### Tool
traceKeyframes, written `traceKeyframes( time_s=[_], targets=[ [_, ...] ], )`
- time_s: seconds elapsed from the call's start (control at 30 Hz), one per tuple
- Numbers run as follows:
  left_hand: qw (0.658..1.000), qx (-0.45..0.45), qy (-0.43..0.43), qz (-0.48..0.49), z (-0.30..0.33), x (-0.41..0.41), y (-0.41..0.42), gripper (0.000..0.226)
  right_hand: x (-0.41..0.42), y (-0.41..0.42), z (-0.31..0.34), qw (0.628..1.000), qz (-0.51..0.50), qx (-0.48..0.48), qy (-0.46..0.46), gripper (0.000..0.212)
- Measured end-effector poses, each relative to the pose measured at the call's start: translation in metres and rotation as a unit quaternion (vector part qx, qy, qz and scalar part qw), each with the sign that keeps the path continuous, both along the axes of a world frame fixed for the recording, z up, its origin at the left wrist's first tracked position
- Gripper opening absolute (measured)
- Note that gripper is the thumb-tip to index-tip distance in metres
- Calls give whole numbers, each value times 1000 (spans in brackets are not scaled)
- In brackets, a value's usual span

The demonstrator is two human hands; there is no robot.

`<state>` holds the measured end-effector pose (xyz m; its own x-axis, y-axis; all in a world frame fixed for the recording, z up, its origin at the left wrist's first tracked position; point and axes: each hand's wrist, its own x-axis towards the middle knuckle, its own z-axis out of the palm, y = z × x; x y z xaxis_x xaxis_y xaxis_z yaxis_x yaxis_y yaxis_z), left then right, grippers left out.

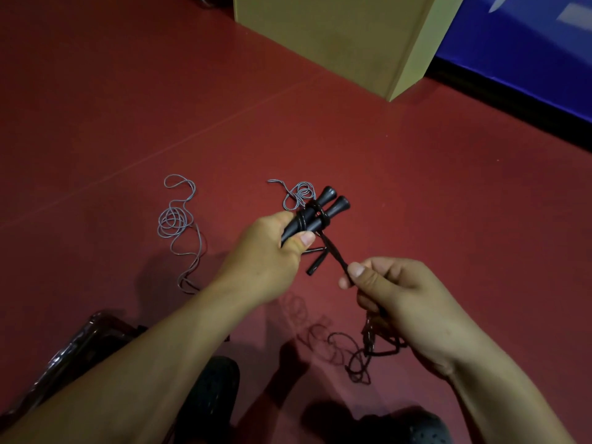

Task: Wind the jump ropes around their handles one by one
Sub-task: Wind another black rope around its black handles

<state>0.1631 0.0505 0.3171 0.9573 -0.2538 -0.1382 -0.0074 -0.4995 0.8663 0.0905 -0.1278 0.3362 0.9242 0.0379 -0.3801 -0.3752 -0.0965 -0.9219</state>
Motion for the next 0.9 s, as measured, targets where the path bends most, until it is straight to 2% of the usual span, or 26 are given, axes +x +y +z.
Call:
traceKeyframes(
  time_s=[0.2,0.4,0.57,0.67,0.8,0.9],
  targets=[
    [999,45,25,-14,-4,-1,-1,17,-2,4,-2,999,27,-20,-41,31],
    [981,139,80,-108,-10,-1,8,17,-5,6,-10,993,86,-63,-42,22],
    [963,183,96,-174,-7,-4,9,21,-1,7,-16,987,86,-90,-98,24],
    [952,188,96,-221,-5,-7,9,15,3,2,-22,972,65,-173,-147,23],
    [934,181,107,-287,-4,-12,5,15,3,-4,-28,920,38,-332,-204,16],
    [930,156,124,-310,-1,-12,3,13,3,-4,-24,902,-12,-377,-212,7]
  ],
)
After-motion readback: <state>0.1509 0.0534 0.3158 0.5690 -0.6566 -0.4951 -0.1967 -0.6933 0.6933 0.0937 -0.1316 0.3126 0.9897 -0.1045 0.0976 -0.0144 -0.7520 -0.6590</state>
